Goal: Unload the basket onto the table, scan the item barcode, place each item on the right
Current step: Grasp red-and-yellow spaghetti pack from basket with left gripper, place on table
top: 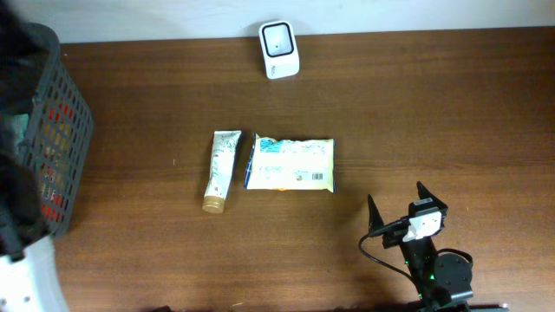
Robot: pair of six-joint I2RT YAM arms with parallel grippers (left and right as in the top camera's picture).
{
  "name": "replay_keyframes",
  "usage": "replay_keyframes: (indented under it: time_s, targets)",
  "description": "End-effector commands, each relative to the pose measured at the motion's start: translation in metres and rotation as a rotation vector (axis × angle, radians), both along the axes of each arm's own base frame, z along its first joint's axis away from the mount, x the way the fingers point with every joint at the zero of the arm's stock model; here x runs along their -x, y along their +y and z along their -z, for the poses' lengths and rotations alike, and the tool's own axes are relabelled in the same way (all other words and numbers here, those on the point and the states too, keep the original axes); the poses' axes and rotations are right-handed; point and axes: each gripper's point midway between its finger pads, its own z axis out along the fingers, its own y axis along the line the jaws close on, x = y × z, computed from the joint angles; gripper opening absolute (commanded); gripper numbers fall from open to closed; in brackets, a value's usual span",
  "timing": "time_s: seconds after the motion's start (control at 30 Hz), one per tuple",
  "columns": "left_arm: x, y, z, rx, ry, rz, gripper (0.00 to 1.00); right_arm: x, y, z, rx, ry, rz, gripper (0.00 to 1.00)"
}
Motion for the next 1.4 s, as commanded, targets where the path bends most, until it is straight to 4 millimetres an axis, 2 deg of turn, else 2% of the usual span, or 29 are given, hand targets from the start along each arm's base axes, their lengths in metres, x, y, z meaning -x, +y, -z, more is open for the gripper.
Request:
replay_keyframes:
  time_s: [0.0,0.03,0.07,0.1,0.17,0.23,0.3,0.37,0.47,0.67,0.73,0.8,0.9,0.97,1.07,1.13,1.17,1.27,1.3,1.37]
  targets:
    - [0.023,0.075,0.000,-0.005,0.007,-0.267,0.99,0.000,-0.001,0.002,0.003,0.000,0.001,0.99]
    - [0.018,0.094,0.023,0.023,0.082,-0.305,0.99,0.000,-0.001,0.002,0.002,0.000,0.001,0.99]
    - [0.010,0.116,0.057,0.065,0.187,-0.341,0.99,0.000,-0.001,0.002,0.003,0.000,0.001,0.99]
    - [0.007,0.129,0.077,0.091,0.247,-0.361,0.99,0.000,-0.001,0.002,0.003,0.000,0.001,0.99]
    - [-0.001,0.174,0.149,0.109,0.492,-0.416,0.99,0.000,-0.001,0.002,0.003,0.000,0.001,0.99]
    - [-0.010,0.202,0.210,0.190,0.627,-0.364,0.99,0.000,-0.001,0.002,0.003,0.000,0.001,0.99]
    - [-0.025,0.207,0.257,0.232,0.719,-0.194,1.00,0.000,-0.001,0.002,0.003,0.000,0.001,0.99]
    - [-0.030,0.210,0.312,0.230,0.880,-0.112,1.00,0.000,-0.001,0.002,0.003,0.000,0.001,0.99]
    - [-0.029,0.220,0.366,0.282,1.002,-0.108,0.99,0.000,-0.001,0.002,0.003,0.000,0.001,0.99]
    - [-0.026,0.222,0.434,0.322,1.163,-0.057,1.00,0.000,-0.001,0.002,0.003,0.000,0.001,0.99]
    - [-0.025,0.220,0.453,0.344,1.199,-0.037,0.96,0.000,-0.001,0.002,0.003,0.000,0.001,0.99]
    - [-0.034,0.206,0.469,0.325,1.209,0.106,0.94,0.000,-0.001,0.002,0.003,0.000,0.001,0.99]
    - [-0.033,0.195,0.497,0.370,1.246,0.182,0.94,0.000,-0.001,0.002,0.003,0.000,0.001,0.99]
    - [-0.038,0.179,0.514,0.383,1.244,0.305,0.93,0.000,-0.001,0.002,0.003,0.000,0.001,0.99]
    - [-0.039,0.173,0.533,0.416,1.254,0.343,0.93,0.000,-0.001,0.002,0.003,0.000,0.001,0.99]
    - [-0.035,0.169,0.553,0.453,1.284,0.358,0.90,0.000,-0.001,0.002,0.003,0.000,0.001,0.99]
    - [-0.034,0.167,0.562,0.468,1.296,0.365,0.78,0.000,-0.001,0.002,0.003,0.000,0.001,0.99]
    - [-0.033,0.170,0.563,0.463,1.302,0.353,0.08,0.000,-0.001,0.002,0.003,0.000,0.001,0.99]
    - [-0.032,0.171,0.564,0.464,1.306,0.350,0.00,0.000,-0.001,0.002,0.003,0.000,0.001,0.99]
    - [-0.033,0.171,0.558,0.474,1.295,0.337,0.00,0.000,-0.001,0.002,0.003,0.000,0.001,0.99]
